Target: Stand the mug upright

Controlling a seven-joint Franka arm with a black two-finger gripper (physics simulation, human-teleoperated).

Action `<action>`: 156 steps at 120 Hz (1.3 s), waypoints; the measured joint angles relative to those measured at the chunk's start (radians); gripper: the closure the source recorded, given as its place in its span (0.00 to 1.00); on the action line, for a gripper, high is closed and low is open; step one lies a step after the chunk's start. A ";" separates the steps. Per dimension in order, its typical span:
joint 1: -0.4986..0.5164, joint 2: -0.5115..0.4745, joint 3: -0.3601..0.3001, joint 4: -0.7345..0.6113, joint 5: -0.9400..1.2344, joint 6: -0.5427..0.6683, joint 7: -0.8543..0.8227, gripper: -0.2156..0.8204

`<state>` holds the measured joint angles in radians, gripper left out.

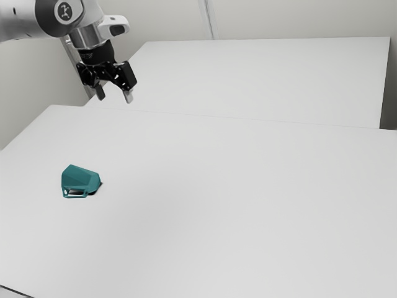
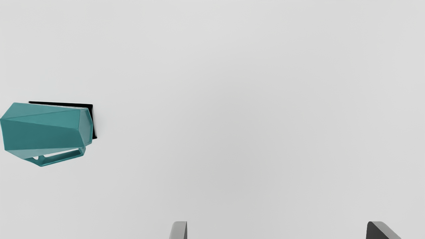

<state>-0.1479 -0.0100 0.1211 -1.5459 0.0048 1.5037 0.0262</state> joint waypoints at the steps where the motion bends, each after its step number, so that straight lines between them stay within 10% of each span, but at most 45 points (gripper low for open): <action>1: 0.000 0.000 0.000 0.000 0.000 0.001 0.000 0.22; 75: 0.065 -0.010 0.003 -0.019 -0.004 0.013 0.040 0.22; 156: 0.505 0.139 0.006 0.045 -0.119 0.041 0.278 0.23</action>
<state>0.3574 0.1289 0.1275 -1.5010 -0.1147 1.5445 0.3040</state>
